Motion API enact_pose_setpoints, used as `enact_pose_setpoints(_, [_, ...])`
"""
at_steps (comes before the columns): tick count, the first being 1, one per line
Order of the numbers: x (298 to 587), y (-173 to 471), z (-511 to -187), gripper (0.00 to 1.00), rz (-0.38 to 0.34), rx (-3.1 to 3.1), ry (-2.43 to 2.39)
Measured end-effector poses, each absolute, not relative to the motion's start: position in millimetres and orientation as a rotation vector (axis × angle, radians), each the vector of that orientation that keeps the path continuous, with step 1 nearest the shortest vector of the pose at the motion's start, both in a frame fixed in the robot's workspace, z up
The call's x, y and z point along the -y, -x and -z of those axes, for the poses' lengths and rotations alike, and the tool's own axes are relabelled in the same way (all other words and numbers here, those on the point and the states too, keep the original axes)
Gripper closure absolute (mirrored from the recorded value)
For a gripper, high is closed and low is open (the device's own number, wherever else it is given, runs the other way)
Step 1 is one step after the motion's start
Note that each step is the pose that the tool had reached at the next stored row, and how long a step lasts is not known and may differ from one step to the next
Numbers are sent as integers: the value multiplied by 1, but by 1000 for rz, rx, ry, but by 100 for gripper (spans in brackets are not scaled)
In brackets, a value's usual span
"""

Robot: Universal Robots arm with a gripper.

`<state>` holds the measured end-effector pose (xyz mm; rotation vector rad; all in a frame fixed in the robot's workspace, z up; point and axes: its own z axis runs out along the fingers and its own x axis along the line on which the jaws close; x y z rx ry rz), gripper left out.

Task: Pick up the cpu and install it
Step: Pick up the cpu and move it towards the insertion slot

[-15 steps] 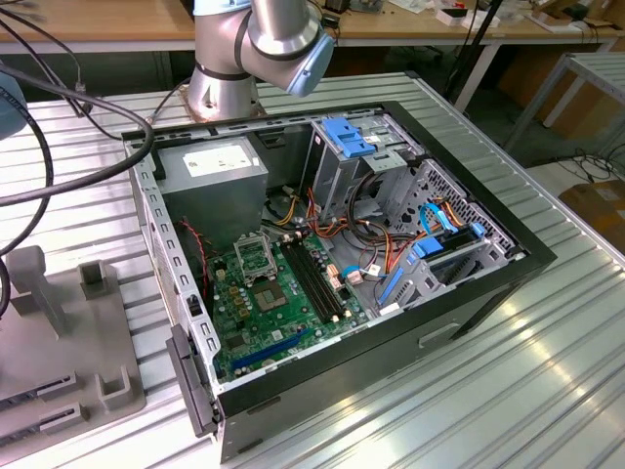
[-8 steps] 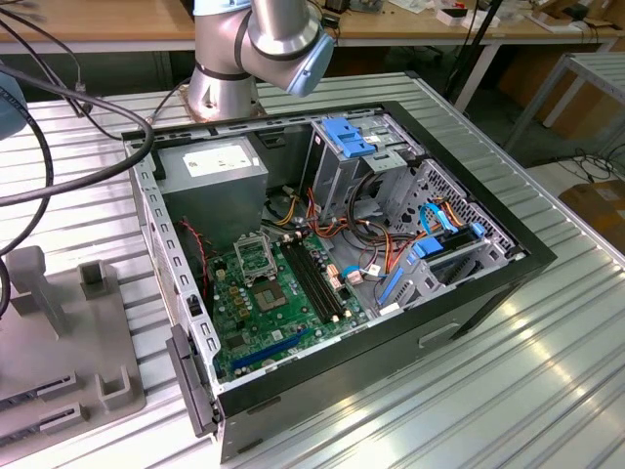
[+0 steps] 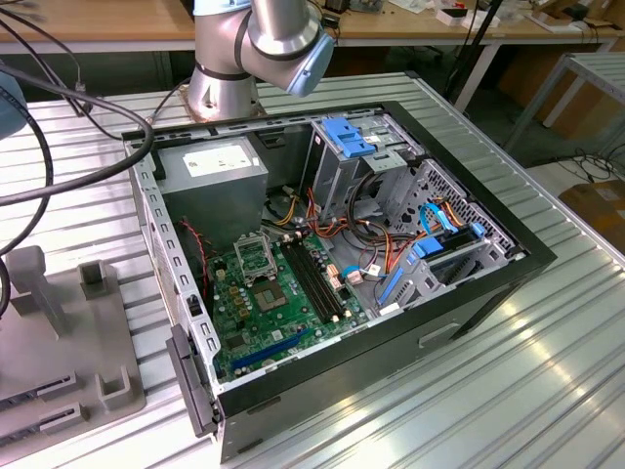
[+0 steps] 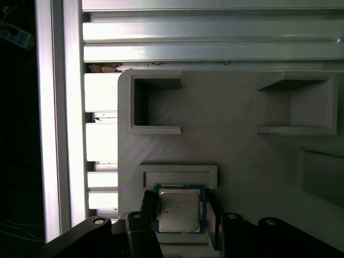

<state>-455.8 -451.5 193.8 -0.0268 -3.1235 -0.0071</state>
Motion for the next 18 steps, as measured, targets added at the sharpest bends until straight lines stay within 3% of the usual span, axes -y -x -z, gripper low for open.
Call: enact_pose_setpoints(18, [452,456,-212,53,7,3124,27])
